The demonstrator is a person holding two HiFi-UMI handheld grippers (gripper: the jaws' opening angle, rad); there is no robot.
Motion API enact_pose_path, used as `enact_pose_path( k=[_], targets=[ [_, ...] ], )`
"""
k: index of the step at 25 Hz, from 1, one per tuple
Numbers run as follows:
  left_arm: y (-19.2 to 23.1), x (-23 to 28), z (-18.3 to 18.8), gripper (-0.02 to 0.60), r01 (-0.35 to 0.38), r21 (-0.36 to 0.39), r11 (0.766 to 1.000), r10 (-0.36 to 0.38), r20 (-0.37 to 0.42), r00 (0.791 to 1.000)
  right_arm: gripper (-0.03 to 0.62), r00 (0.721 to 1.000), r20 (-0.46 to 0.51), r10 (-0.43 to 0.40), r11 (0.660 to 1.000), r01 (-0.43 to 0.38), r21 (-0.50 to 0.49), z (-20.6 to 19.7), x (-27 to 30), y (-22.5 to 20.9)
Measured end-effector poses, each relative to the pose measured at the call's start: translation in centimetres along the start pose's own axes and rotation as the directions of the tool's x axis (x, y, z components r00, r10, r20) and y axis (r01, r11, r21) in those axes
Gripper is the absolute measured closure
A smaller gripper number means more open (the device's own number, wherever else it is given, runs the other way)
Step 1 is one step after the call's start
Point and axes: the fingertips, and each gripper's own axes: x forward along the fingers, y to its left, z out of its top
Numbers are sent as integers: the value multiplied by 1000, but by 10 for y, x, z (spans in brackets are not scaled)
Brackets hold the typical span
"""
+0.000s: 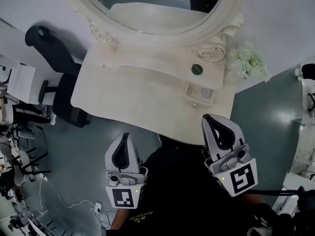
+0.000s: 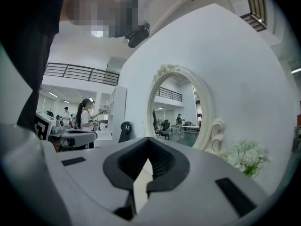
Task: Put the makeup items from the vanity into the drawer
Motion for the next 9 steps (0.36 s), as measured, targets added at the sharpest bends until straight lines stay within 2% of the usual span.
enact_pose_path(
  k=[9],
  targets=[
    [-1, 0, 0, 560, -6, 6, 1000, 6, 3, 1000, 595, 1000, 0, 5, 1000, -5, 0, -1, 1, -2]
  ],
)
